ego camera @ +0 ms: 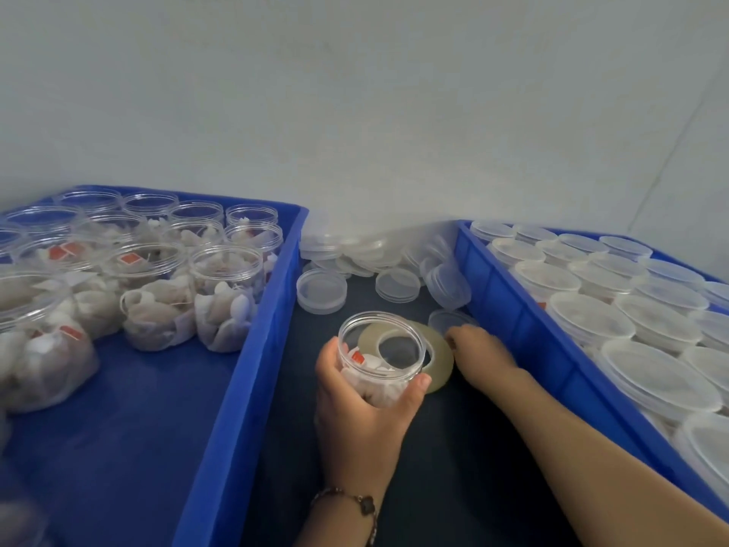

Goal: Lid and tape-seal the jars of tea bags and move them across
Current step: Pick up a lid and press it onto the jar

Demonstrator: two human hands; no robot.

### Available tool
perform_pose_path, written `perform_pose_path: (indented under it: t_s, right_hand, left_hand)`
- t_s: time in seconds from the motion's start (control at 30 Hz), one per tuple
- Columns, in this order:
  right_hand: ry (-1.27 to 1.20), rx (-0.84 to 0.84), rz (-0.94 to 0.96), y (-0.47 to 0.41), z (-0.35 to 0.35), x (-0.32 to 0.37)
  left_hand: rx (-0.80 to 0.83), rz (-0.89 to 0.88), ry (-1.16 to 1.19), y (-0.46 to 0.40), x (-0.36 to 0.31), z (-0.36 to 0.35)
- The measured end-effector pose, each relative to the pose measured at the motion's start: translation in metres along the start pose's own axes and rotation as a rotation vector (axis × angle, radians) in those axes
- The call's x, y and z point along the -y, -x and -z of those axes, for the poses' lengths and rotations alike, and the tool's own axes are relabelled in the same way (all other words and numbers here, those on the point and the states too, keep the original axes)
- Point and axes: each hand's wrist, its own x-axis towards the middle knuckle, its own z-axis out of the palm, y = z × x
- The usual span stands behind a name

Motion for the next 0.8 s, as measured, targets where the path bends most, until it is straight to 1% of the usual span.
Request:
perform_pose_path:
  t_s: [0.1, 0.17, 0.2, 0.27, 0.33, 0.37, 0.4, 0.43, 0.47, 0.5, 0.57, 0.6, 0.63, 0.67, 0.73, 0.8]
  right_hand:
    - [-0.007, -0.156, -0.034, 0.004, 0.002, 0.0]
    - [-0.107, -0.35, -0.063, 0.005, 0.008, 0.001]
    - [-0.185, -0.464, -0.072, 0.005, 0.014, 0.004]
    - [-0.452, -0.681, -0.128, 0.007, 0.033, 0.018]
    - [-0.767, -0.784, -0.195, 0.01, 0.057, 0.036]
    - [-0.879, -0.779, -0.189, 0.011, 0.07, 0.045]
    - [-0.939, -0.739, -0.159, 0.012, 0.081, 0.052]
    - [-0.949, -0.665, -0.122, 0.015, 0.091, 0.059]
    - [-0.98, -0.559, -0.085, 0.02, 0.1, 0.065]
    - [-1.084, -0.444, -0.056, 0.025, 0.105, 0.07]
    - [-1.389, -0.157, -0.038, 0.039, 0.11, 0.078]
    - [-1.49, -0.038, -0.04, 0.046, 0.107, 0.08]
    - [-1.473, 0.034, -0.038, 0.051, 0.1, 0.08]
    - [-1.376, 0.05, -0.041, 0.053, 0.093, 0.079]
    - [-1.197, -0.015, -0.009, 0.055, 0.079, 0.075]
    - [-1.078, -0.08, 0.036, 0.054, 0.071, 0.074]
  left_hand:
    - [0.002, -0.003, -0.008, -0.001, 0.0, 0.0]
    - [0.0, 0.008, -0.008, -0.001, 0.0, 0.0]
    - [-0.002, 0.008, -0.013, -0.001, 0.0, -0.001]
    - [-0.006, 0.004, -0.025, -0.001, 0.001, -0.001]
    - [0.001, 0.019, -0.023, -0.002, 0.002, -0.002]
    - [0.005, 0.033, -0.018, -0.002, 0.002, -0.002]
    - [0.005, 0.047, -0.014, -0.002, 0.002, -0.003]
    - [0.003, 0.051, -0.009, -0.002, 0.003, -0.003]
    - [-0.001, 0.047, -0.004, -0.002, 0.003, -0.003]
    - [-0.004, 0.042, 0.0, -0.001, 0.002, -0.002]
    - [-0.009, 0.041, 0.002, -0.001, 0.001, -0.002]
    - [-0.009, 0.045, 0.002, -0.001, 0.001, -0.003]
    - [-0.008, 0.048, -0.001, -0.001, 0.002, -0.003]
    - [-0.007, 0.05, -0.006, -0.002, 0.003, -0.003]
    - [-0.007, 0.051, -0.005, -0.002, 0.003, -0.002]
    - [0.0, 0.054, -0.002, -0.002, 0.002, -0.002]
